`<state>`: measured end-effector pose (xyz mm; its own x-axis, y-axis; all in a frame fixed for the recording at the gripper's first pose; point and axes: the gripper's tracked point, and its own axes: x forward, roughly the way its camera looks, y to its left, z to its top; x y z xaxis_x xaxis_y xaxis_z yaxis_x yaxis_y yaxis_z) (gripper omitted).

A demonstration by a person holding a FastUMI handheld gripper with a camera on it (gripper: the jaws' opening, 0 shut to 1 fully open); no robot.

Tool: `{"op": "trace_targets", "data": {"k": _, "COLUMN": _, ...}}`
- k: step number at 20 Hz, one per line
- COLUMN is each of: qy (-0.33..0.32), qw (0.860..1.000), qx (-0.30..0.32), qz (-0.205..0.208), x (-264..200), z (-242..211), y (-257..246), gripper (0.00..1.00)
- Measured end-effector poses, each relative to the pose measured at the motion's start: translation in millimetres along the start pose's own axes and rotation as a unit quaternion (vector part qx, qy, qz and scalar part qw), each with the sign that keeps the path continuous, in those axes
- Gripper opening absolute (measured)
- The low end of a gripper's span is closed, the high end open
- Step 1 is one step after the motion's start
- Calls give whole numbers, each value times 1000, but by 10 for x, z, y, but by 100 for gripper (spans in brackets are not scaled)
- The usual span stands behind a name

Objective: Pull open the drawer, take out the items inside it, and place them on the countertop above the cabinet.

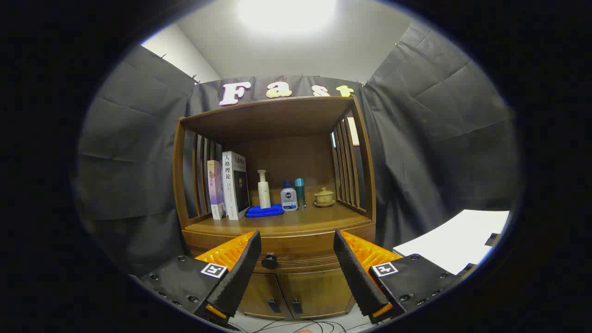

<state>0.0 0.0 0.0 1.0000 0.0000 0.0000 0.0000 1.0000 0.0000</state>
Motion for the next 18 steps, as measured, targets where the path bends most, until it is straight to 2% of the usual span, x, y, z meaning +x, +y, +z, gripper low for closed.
{"op": "trace_targets", "data": {"k": 18, "qy": -1, "qw": 1000, "qx": 1, "qz": 2, "x": 65, "z": 18, "y": 30, "gripper": 98}}
